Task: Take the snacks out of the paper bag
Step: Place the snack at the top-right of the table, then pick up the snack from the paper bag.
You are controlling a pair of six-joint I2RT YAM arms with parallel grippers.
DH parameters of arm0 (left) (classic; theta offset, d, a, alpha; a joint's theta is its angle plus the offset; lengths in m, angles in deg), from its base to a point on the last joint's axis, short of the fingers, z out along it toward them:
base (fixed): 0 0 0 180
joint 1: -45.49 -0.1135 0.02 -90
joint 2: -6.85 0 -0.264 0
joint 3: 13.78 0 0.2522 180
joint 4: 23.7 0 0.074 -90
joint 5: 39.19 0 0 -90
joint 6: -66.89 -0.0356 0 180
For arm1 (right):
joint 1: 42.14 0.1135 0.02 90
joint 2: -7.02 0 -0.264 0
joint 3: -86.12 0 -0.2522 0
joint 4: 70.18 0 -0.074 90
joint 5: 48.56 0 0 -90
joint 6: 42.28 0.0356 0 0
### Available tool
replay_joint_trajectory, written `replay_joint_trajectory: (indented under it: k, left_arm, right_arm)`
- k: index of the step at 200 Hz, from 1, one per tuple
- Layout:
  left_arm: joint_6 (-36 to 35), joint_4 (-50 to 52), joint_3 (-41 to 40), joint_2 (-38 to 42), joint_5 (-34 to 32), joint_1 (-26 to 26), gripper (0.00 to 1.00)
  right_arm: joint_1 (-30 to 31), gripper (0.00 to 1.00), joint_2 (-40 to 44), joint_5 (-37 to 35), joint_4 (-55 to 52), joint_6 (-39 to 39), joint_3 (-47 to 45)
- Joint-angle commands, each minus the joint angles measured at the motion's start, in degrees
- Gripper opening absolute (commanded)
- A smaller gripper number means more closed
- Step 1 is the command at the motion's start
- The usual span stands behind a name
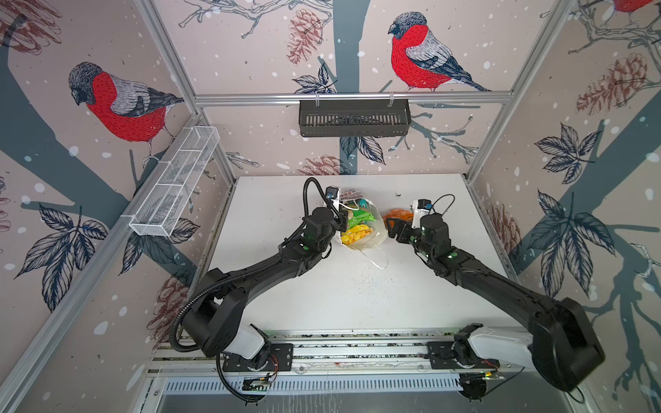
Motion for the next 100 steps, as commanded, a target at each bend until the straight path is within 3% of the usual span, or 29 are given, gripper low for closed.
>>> replay_joint_trajectory:
  k: [1,43,100]
  left_arm:
    - [1.24,4.58,1.41,-1.39,1.82,0.22,0.00]
    - [2.29,3.90,1.88,-1.94,4.13,0.22,0.00]
    - [3.21,4.49,0.73,0.12,6.74,0.30,0.00]
  right_arm:
    - [2.11,0.86,4.21,0.61,5.15,0.28,-2.76]
    - [5.66,0.84,7.94,3.12,9.98,2.75,-6.45]
    - [8.31,0.83,3.47,7.36,17.58,4.27,-6.28]
